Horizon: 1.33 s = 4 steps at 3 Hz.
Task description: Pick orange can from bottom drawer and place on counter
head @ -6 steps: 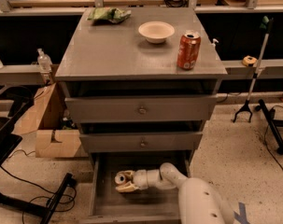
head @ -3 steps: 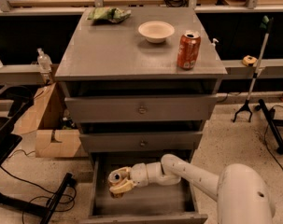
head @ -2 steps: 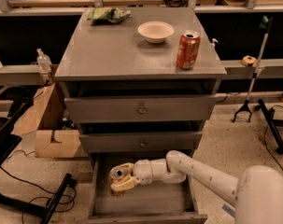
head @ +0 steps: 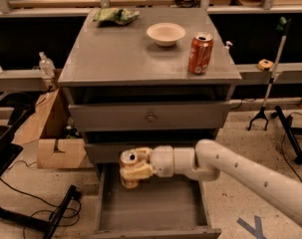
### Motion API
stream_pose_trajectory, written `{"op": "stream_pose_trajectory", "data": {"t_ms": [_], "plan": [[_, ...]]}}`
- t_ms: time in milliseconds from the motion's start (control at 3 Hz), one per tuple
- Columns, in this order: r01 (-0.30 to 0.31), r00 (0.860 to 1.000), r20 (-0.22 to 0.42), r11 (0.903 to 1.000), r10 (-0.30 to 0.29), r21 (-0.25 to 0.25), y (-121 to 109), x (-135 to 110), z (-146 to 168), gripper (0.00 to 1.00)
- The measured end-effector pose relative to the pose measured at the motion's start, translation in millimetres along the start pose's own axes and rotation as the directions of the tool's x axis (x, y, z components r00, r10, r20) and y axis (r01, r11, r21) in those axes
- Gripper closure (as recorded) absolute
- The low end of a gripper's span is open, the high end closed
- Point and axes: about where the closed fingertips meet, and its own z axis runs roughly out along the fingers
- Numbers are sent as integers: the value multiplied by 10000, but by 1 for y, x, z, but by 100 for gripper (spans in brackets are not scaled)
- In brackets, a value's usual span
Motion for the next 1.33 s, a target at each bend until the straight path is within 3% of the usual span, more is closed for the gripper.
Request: {"op": "stream_pose_trajectory", "data": {"t_ms": [333,667,1000,1333], "plan": [[461,9973,-611,9960,-415,761,-1,-67,-1,100],[996,9880,-1252,9924,-900,721,2,-136,19,100],[994,9881,-1249,9924,-899,721,2,-135,19,100],[1065,9903,-1020,9863,-938,1263,-3,-153,14,100]]}}
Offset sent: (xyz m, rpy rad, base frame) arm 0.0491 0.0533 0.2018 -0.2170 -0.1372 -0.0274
